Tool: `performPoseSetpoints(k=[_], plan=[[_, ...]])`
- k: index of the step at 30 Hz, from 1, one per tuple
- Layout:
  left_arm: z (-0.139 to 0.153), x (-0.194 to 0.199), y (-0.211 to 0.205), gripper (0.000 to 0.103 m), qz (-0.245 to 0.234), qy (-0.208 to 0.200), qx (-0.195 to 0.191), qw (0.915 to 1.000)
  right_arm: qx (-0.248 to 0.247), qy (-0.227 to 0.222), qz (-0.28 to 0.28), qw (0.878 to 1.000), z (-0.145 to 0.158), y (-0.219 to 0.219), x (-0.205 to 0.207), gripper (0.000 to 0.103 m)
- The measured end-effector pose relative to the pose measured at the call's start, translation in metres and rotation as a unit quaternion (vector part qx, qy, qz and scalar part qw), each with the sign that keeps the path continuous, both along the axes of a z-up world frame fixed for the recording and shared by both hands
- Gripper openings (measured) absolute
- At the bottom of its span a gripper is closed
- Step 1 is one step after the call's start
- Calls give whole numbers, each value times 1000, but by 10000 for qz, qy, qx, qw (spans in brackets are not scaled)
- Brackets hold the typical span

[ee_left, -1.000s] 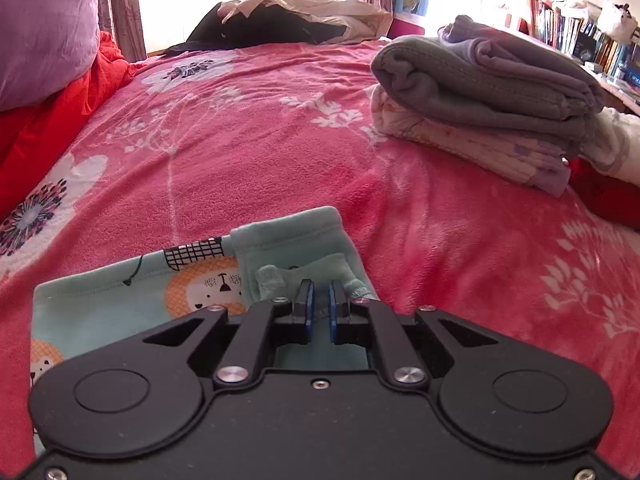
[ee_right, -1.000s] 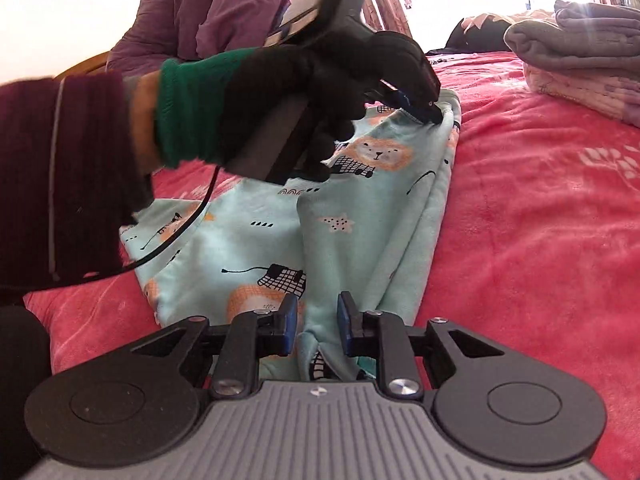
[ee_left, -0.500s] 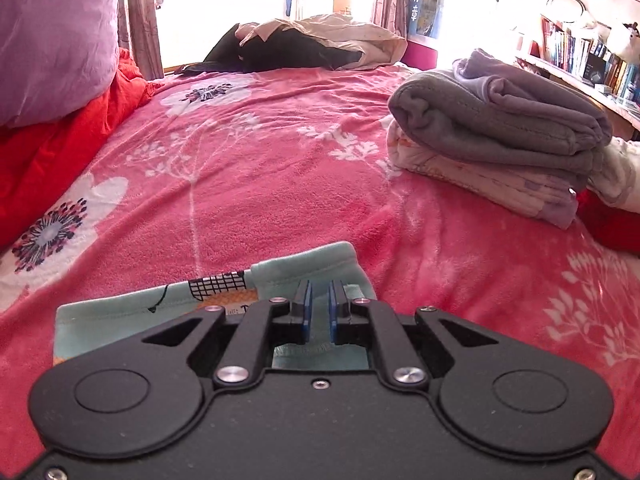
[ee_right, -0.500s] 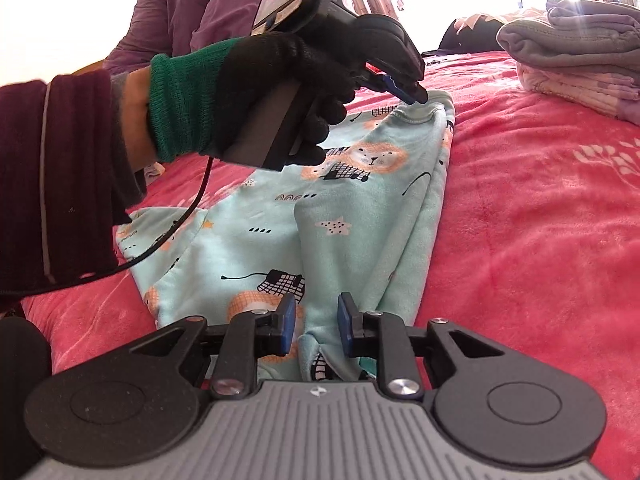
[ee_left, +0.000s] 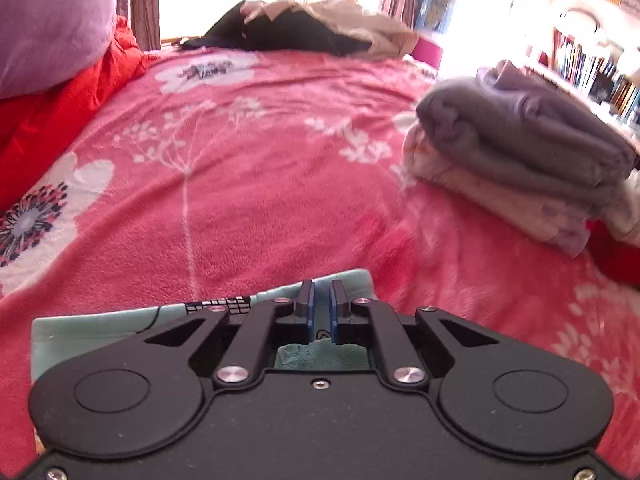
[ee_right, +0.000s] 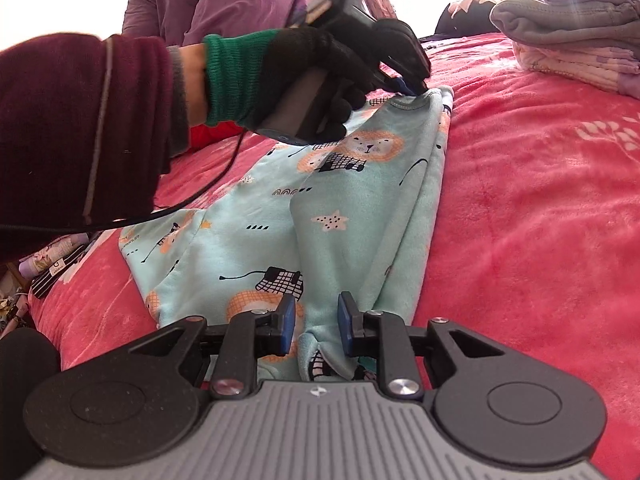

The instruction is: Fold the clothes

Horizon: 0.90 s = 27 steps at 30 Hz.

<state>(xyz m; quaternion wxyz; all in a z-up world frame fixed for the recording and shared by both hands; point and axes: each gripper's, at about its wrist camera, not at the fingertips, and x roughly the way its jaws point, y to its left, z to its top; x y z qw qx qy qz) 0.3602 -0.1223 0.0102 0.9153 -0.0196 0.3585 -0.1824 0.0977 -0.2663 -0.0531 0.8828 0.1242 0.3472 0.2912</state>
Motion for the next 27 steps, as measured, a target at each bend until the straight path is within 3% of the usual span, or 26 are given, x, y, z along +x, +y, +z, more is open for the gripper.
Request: performPoseSetpoints(k=[2, 5, 8, 11, 14, 17, 20, 22, 27], plan=[[10, -25, 6, 6, -145, -156, -102, 9997, 22, -8, -17, 10000, 0, -1, 0, 25], [9, -64, -2, 6, -521, -271, 50, 9983, 43, -3, -46, 10000, 1, -1, -1, 25], [-3, -89, -22, 6, -903, -264, 353, 9949, 87, -4, -66, 9999, 0, -2, -1, 25], [-28, -84, -37, 9, -815, -15, 780, 9936, 84, -13, -77, 9999, 0, -2, -1, 25], [-41, -71, -35, 12, -586, 218, 541, 9966, 26, -62, -81, 9999, -1, -1, -1, 25], [-28, -71, -19, 13, -414, 383, 82, 9984, 21, -134, -99, 9999, -2, -2, -3, 25], [0, -97, 10, 29, -210, 67, -287, 9993, -6, -351, -86, 9993, 1, 0, -12, 26], [14, -124, 36, 32, -106, -109, -384, 9991, -7, -619, -92, 9980, 8, -1, -24, 36], [23, -195, 120, 41, 530, -236, -897, 9943, -144, -1165, -206, 9929, 28, -2, -49, 37]])
